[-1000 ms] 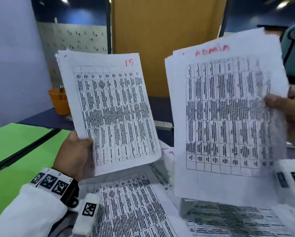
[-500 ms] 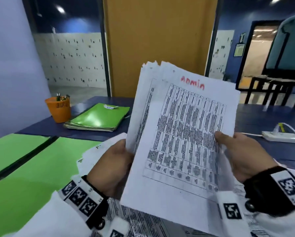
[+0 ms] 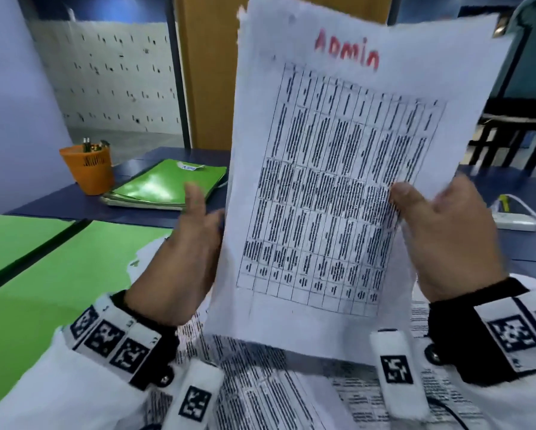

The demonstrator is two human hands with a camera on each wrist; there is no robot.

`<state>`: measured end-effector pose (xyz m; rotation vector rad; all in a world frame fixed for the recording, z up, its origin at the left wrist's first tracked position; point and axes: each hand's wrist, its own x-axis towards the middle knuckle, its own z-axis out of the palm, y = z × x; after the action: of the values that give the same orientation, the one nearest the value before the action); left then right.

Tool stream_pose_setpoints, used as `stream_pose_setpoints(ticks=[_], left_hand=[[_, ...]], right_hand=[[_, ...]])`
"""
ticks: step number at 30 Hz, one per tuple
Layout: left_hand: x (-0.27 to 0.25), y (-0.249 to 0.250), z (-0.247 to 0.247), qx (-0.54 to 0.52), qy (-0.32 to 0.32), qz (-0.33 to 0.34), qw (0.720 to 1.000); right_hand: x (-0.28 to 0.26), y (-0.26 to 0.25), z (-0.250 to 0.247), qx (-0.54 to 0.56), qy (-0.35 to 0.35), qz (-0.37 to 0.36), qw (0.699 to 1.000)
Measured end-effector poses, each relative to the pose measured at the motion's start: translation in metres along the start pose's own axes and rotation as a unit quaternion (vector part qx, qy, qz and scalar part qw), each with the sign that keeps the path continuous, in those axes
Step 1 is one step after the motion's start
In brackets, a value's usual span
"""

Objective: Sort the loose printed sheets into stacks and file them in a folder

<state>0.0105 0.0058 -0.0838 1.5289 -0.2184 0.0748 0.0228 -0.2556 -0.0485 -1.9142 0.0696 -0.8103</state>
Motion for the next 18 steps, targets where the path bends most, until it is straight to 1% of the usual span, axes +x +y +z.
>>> stream_pose_setpoints(ticks=[1,3,5,7,12,14,16,18], left_hand=[[0.000,0.002,-0.001,0.025,-0.010,0.023,0.999],[-0.001,0.001,0.003,0.090,0.008,0.059,0.994],[-0.003,-0.003,0.007,0.110,0.031,0.071,0.991],[-0.004,-0.004,0.008,0.126,0.062,0.079,0.987],[-0.001,-0.003,0.000,0.120,0.104,0.068,0.985],[0.000,-0.004,0.001,0.087,0.103,0.053,0.989],[0.001,-0.006,0.004,0.049,0.098,0.040,0.993],[0.002,-0.009,0.004,0.012,0.105,0.041,0.994]], right_hand=[[-0.002,-0.002,0.000,-0.009,0.013,-0.020,1.000],[-0.006,-0.008,0.001,-0.001,0.027,-0.059,0.998],[-0.009,-0.012,0.004,0.015,0.034,-0.088,0.995],[-0.012,-0.014,0.007,0.026,0.022,-0.093,0.995],[-0.019,-0.014,0.004,0.056,-0.080,-0.047,0.994],[-0.018,-0.010,0.004,0.042,-0.110,-0.042,0.992],[-0.017,-0.006,0.005,0.017,-0.114,-0.047,0.992],[-0.017,-0.005,0.006,0.028,-0.097,-0.060,0.993]])
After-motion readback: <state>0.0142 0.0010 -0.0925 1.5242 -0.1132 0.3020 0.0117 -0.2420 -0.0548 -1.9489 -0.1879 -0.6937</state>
